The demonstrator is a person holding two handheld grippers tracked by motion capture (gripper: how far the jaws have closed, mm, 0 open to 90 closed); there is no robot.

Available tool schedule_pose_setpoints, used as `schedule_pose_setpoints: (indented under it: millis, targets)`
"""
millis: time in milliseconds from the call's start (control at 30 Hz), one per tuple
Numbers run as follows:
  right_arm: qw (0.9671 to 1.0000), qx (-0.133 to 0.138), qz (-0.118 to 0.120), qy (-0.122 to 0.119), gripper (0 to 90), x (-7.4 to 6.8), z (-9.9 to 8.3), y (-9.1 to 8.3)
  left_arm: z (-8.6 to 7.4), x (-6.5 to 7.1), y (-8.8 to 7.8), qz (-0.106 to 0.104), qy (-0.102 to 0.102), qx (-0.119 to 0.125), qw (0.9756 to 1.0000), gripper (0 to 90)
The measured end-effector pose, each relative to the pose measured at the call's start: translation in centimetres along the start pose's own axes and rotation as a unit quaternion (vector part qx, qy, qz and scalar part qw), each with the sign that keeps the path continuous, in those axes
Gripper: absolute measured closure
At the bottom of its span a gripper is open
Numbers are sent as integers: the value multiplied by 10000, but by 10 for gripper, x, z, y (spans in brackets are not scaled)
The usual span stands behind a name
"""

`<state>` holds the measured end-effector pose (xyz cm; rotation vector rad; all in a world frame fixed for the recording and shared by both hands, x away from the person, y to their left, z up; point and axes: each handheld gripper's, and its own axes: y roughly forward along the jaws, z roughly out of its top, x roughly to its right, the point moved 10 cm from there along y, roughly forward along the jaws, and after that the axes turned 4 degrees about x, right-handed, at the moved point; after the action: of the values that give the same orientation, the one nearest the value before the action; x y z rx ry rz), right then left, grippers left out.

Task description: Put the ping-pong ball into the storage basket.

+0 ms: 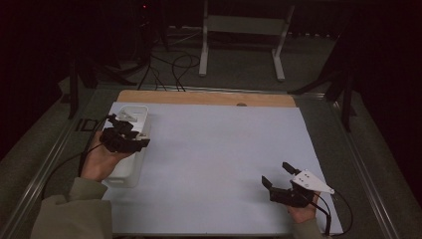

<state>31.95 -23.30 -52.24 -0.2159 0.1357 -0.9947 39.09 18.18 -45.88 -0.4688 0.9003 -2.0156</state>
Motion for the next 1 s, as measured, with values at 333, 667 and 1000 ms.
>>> schedule_pose_setpoints:
  millis: [333,667,1000]
  targets:
    - [10000,-1,-2,-5,87,0,0,0,-3,-7,-3,104,-60,-2,9999,509]
    - [10000,-9,0,-10,87,0,0,0,-7,-13,-5,196,-80,-59,9998,509]
    - [10000,-28,2,-20,87,0,-1,0,-10,-17,-5,248,-119,-79,9996,509]
